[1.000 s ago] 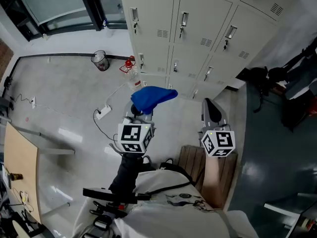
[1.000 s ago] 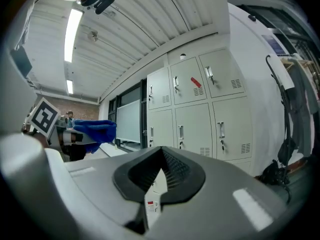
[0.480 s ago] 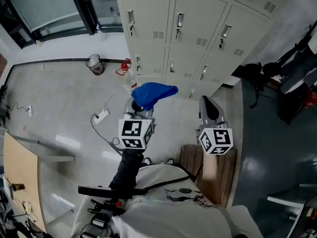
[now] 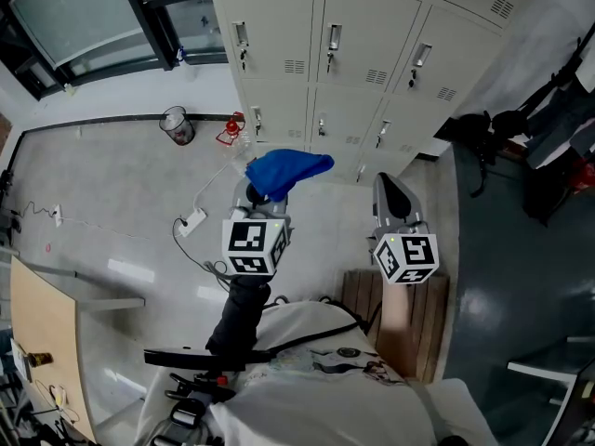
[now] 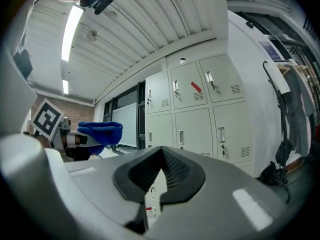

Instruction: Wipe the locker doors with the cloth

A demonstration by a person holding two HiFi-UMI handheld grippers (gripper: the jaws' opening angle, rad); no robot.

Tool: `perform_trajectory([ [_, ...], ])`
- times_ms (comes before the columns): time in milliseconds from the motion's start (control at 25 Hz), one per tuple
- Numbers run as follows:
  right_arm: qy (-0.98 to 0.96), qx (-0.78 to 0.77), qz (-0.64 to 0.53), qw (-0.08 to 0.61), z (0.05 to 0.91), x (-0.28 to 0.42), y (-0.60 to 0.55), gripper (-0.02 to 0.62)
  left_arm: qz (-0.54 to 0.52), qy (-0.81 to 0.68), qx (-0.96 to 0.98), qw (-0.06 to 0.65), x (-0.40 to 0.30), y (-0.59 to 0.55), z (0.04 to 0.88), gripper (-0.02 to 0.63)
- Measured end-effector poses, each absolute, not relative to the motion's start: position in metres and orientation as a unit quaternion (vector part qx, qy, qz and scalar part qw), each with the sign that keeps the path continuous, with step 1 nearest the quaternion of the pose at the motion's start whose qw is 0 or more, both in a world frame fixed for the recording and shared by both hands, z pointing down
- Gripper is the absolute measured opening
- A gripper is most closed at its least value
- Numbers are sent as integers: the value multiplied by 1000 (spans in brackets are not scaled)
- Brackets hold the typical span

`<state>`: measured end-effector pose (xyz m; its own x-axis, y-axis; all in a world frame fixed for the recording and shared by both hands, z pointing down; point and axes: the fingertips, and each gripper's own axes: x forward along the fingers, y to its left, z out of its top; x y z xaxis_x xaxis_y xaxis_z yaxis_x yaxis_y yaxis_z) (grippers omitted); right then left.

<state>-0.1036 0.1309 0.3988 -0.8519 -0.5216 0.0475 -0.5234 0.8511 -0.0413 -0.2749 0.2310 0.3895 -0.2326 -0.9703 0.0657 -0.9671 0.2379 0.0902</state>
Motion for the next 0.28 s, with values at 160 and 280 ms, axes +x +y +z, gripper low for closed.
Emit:
perform_trajectory([
  [160,-963,268,27,19,400,-106,134,-5,-13,-784,618,54,-274,233,390,31],
  [280,-963,266,28,22,402,-107,137,-5,-14,-785,617,56,-275,237,392,31],
])
